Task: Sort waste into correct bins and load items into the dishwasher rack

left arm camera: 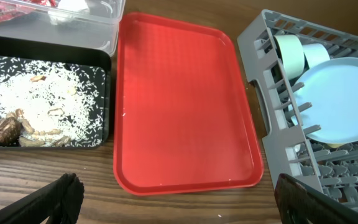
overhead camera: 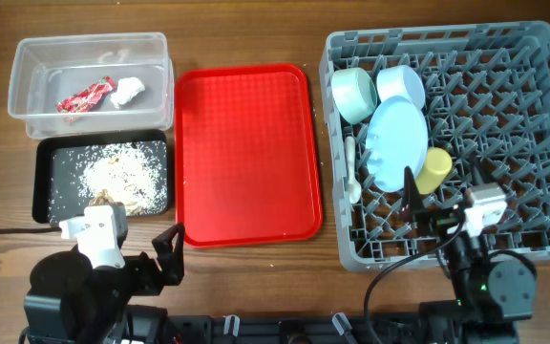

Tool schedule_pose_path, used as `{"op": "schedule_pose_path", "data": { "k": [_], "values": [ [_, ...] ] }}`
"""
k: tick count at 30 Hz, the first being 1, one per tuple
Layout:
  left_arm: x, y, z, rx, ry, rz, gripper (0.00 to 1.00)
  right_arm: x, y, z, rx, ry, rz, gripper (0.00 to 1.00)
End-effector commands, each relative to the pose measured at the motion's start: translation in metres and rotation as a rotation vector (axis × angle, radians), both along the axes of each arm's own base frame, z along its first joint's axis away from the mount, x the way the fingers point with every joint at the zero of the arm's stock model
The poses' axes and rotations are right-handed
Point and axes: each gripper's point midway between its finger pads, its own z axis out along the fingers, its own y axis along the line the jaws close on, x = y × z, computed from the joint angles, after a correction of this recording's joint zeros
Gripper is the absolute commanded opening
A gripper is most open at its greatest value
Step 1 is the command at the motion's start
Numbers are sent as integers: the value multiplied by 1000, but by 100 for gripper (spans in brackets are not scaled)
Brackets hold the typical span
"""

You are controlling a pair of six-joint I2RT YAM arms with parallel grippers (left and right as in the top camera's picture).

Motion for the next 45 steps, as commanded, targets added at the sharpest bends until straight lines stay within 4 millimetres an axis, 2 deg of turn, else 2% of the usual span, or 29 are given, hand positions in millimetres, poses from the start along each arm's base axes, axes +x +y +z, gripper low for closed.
{"op": "schedule_pose_path", "data": {
  "k": [1, 3, 4, 5, 6, 7, 26, 27, 29, 30, 33, 36, 39, 42, 45],
  "values": [
    [0, 0, -1, 17, -7, -10, 100, -4, -1, -12, -19, -125, -7, 100],
    [0, 0, -1, 17, -7, -10, 100, 0, -4, -24, -13, -171, -22, 100],
    [0, 0, -1, 17, -7, -10, 100, 3, -4, -37, -14, -147, -28, 100],
    [0, 0, -1, 17, -7, -10, 100, 8, -6, -54, -15, -102, -38, 100],
    [0, 0, -1, 17, -7, -10, 100, 10, -6, -82, -10, 15, -37, 100],
    [0, 0, -1, 17, -7, -10, 100, 11, -6, -93, 0, 64, -37, 100],
    [-1, 0, 0, 16, -9, -10, 100, 11, -6, -94, -4, 66, -36, 100],
    [-3, 2, -1, 21, -9, -6, 100, 11, -6, -94, -4, 66, -36, 100],
    [5, 14, 4, 35, -81, 65, 100, 11, -6, -94, -4, 66, -36, 100],
    [12, 18, 0, 32, -116, 96, 100, 11, -6, -94, -4, 66, -37, 100],
    [41, 29, -33, 23, -224, 165, 100, 11, -6, -94, -4, 66, -36, 100],
    [68, 25, -59, -7, -403, 141, 100, 11, -6, -94, -4, 66, -36, 100],
    [82, 25, -62, -15, -578, 136, 100, 11, -6, -94, -4, 66, -36, 100],
    [91, 33, -63, -3, -661, 179, 100, 11, -6, -94, -4, 66, -36, 100],
    [94, 36, -98, 6, -572, 192, 100, 11, -6, -94, -4, 66, -36, 100]
  ]
}}
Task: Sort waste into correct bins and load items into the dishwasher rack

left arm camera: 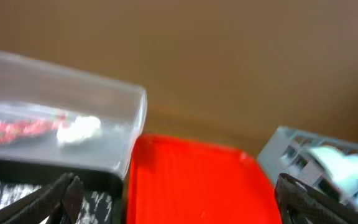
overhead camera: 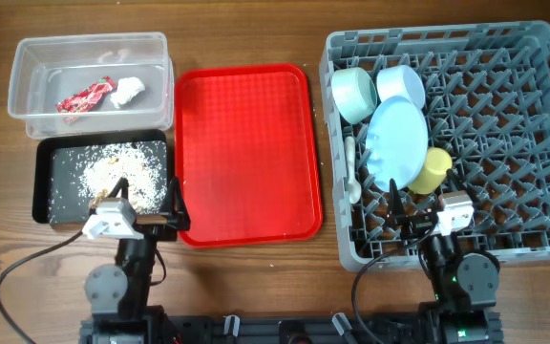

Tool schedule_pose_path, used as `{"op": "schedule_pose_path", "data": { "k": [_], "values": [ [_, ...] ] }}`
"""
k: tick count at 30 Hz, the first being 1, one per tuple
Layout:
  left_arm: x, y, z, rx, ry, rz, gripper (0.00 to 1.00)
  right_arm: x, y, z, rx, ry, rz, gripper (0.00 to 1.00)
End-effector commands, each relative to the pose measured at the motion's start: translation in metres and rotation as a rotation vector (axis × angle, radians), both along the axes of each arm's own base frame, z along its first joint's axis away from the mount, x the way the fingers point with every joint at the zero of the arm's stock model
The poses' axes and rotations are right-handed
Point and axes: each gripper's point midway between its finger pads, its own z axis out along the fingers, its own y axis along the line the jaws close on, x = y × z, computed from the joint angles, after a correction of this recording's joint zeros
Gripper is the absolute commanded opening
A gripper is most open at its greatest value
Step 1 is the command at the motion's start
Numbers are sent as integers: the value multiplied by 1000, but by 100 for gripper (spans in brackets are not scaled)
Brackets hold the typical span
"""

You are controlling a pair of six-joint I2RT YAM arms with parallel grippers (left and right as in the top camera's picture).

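The clear bin (overhead camera: 90, 84) holds a red wrapper (overhead camera: 84, 97) and a white paper wad (overhead camera: 127, 90); both also show in the left wrist view, the wrapper (left arm camera: 17, 129) blurred. The black tray (overhead camera: 46, 167) carries rice and food scraps (overhead camera: 122, 174). Nothing lies on the red tray (overhead camera: 246, 153) (left arm camera: 191, 180). The grey rack (overhead camera: 504, 143) holds a green cup (overhead camera: 353, 93), a blue bowl (overhead camera: 401, 84), a blue plate (overhead camera: 397, 143), a yellow cup (overhead camera: 433, 169) and a white spoon (overhead camera: 350, 170). My left gripper (overhead camera: 151, 212) (left arm camera: 179, 199) is open and empty at the trays' front edges. My right gripper (overhead camera: 413, 212) sits low over the rack's front, apparently open.
Bare wooden table (overhead camera: 256, 277) runs along the front, where both arm bases stand. A cable (overhead camera: 27, 263) loops at the front left. The rack's right half (overhead camera: 514, 105) has free slots.
Both arms sit lower and nearer the table's middle. The left wrist camera, which looked down on the trays, now looks level across them. Nothing on the table moved.
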Motion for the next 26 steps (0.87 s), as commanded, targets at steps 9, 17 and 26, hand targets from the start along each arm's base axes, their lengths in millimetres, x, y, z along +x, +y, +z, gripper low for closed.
{"op": "schedule_pose_path", "data": {
  "k": [9, 17, 26],
  "values": [
    [2, 5, -29, 27, 72, 27, 100, 0, -3, 2, 6, -9, -13, 100],
    [2, 5, -29, 27, 72, 27, 100, 0, -3, 2, 6, -10, -14, 100],
    [2, 5, -29, 27, 72, 27, 100, 0, -3, 2, 6, -10, -14, 100]
  ]
}}
